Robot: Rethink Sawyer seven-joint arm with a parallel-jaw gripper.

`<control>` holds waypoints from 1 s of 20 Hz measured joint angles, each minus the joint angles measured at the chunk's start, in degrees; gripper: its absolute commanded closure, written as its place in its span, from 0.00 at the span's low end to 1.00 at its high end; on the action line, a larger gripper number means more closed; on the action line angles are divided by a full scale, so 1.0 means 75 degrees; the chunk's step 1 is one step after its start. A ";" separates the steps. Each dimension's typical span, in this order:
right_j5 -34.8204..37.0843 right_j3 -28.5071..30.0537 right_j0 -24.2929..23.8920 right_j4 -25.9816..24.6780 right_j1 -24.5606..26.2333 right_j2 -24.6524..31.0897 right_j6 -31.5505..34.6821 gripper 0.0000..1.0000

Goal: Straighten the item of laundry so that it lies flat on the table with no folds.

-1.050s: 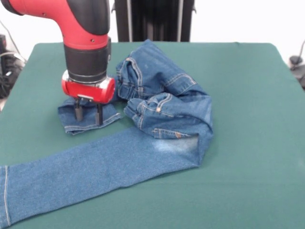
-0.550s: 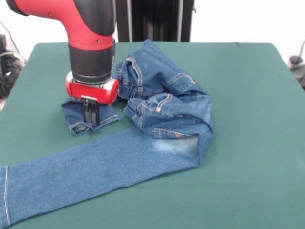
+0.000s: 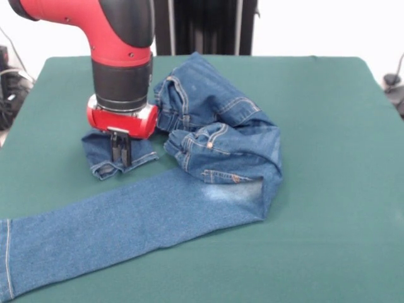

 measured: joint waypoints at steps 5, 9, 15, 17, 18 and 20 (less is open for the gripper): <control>0.0709 -0.0358 0.0000 0.0011 0.0076 0.0075 0.0000 1.00; 0.1569 -0.0800 -0.0023 0.0016 0.0185 0.0188 0.0000 1.00; 0.3324 -0.1783 -0.0181 0.0021 0.0531 0.0536 0.0000 1.00; 0.4061 -0.2225 -0.0286 0.0030 0.0720 0.0717 0.0000 1.00; 0.4162 -0.2286 -0.0299 0.0027 0.0745 0.0746 0.0000 1.00; 0.4821 -0.2702 -0.0397 0.0029 0.0935 0.0917 0.0000 1.00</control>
